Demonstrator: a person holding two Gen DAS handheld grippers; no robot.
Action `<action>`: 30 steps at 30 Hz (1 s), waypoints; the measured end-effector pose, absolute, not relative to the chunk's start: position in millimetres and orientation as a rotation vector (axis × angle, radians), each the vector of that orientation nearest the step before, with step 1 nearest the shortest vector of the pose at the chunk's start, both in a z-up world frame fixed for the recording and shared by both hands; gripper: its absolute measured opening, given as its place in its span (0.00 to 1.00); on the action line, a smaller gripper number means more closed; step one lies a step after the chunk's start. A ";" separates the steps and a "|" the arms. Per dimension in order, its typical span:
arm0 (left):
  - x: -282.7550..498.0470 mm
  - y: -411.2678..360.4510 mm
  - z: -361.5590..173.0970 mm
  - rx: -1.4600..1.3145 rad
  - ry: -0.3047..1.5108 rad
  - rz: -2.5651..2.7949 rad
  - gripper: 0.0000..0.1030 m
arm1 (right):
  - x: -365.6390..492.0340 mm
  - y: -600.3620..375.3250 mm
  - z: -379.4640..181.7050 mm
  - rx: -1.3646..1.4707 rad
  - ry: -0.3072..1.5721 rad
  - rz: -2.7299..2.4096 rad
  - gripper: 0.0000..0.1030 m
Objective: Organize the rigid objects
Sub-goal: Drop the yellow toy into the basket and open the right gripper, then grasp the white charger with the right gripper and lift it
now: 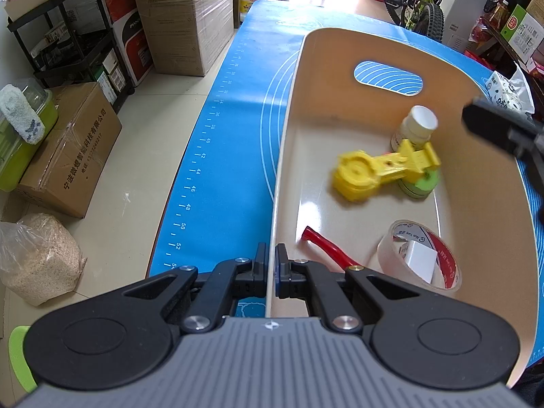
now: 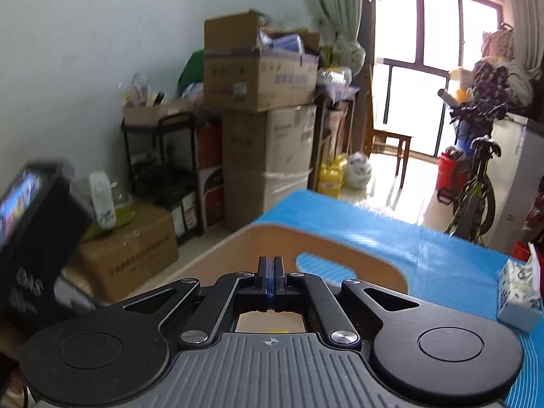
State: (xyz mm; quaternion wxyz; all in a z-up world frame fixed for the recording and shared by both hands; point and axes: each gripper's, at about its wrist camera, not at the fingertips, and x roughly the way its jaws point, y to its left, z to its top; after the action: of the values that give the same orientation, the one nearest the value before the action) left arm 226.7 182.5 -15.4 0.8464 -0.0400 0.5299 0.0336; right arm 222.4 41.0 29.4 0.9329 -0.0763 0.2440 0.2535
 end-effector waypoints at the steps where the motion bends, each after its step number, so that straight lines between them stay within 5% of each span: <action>1: 227.1 183.1 -15.0 -0.085 1.118 0.070 0.05 | 223.3 40.6 26.8 -0.156 0.511 0.516 0.12; 25: 226.8 183.2 -14.5 -0.078 1.119 0.074 0.05 | 236.6 -107.8 12.4 -0.090 0.611 0.194 0.16; 28: 226.7 182.9 -14.6 -0.078 1.119 0.074 0.05 | 242.4 -122.5 -0.1 -0.086 0.657 0.182 0.24; 30: 226.7 182.8 -14.6 -0.076 1.119 0.074 0.05 | 244.0 -129.6 -11.2 -0.096 0.687 0.184 0.41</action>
State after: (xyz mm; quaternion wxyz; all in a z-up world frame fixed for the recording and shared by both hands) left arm 226.7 182.8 -14.6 0.8461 -0.0362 0.5307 0.0352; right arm 244.0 -129.6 -11.2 0.9364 -0.0469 0.3360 0.0902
